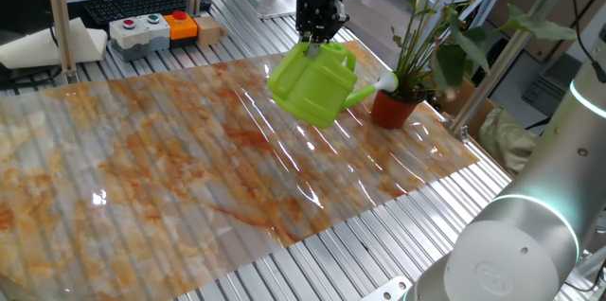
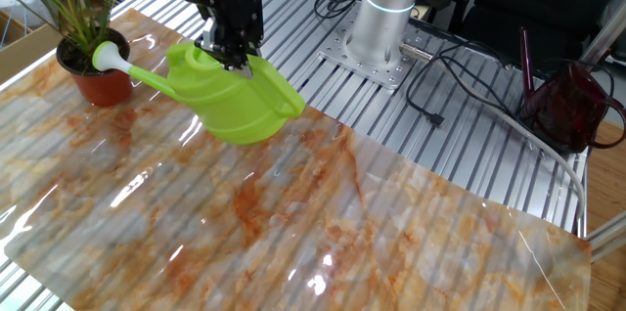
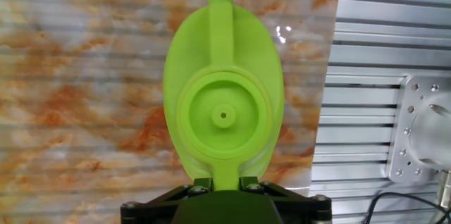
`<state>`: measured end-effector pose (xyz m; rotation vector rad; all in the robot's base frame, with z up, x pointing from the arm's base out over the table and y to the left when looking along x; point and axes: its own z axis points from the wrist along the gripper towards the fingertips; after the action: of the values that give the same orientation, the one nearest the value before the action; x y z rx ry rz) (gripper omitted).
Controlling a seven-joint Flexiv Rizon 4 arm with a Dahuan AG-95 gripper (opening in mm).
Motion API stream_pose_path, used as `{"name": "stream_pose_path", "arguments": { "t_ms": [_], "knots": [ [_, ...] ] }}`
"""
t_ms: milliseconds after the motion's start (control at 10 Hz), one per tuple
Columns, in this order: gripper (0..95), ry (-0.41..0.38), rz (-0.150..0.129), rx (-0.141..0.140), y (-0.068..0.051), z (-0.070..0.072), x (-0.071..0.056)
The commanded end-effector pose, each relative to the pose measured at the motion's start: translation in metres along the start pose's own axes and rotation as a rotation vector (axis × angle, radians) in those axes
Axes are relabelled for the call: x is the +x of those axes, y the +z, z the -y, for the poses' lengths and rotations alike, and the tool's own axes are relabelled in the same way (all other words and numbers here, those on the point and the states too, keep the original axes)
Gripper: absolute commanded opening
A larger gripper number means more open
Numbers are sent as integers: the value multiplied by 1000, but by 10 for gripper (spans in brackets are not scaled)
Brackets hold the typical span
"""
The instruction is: Water the plant
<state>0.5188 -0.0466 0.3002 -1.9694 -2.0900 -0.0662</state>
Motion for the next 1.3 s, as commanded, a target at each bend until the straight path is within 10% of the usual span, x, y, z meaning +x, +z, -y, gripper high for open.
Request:
{"name": "stream_pose_path", "arguments": {
  "t_ms": [100, 1300],
  "knots": [
    [0, 2, -2, 2, -1, 0, 1],
    [0, -1, 3, 3, -2, 2, 4]
  ]
}}
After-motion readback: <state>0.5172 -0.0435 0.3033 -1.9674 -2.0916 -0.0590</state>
